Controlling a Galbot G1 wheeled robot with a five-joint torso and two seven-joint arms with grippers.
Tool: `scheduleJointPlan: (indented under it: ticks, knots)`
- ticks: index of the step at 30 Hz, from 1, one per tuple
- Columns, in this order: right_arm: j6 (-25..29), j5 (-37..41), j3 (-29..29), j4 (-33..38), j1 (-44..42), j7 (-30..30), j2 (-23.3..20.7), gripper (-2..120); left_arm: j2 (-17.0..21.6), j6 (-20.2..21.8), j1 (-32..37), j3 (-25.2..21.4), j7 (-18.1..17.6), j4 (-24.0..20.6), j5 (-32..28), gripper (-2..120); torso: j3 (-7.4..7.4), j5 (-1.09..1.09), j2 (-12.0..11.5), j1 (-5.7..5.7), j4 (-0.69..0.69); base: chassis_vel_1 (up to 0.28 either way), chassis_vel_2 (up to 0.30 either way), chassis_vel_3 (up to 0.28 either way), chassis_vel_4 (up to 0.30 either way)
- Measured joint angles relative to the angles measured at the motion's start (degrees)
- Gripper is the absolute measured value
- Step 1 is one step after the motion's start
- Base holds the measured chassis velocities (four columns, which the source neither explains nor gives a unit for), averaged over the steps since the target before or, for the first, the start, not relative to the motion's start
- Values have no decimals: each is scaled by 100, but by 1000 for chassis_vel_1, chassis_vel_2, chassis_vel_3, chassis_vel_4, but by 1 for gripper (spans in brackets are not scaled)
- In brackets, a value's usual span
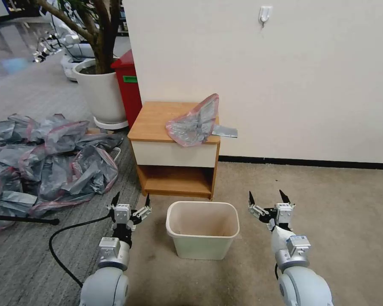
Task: Pick up the garbage bag from the table and place it over the trash can.
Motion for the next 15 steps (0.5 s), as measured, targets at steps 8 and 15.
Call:
scheduleJointPlan:
  ticks: [8,15]
  knots:
    - [0,0,0,0,0,0,0,100,0,0,0,0,0,0,0,100,0,0,0,0,0,0,0,0,0]
    - [0,0,0,0,0,0,0,100,0,0,0,0,0,0,0,100,0,0,0,0,0,0,0,0,0]
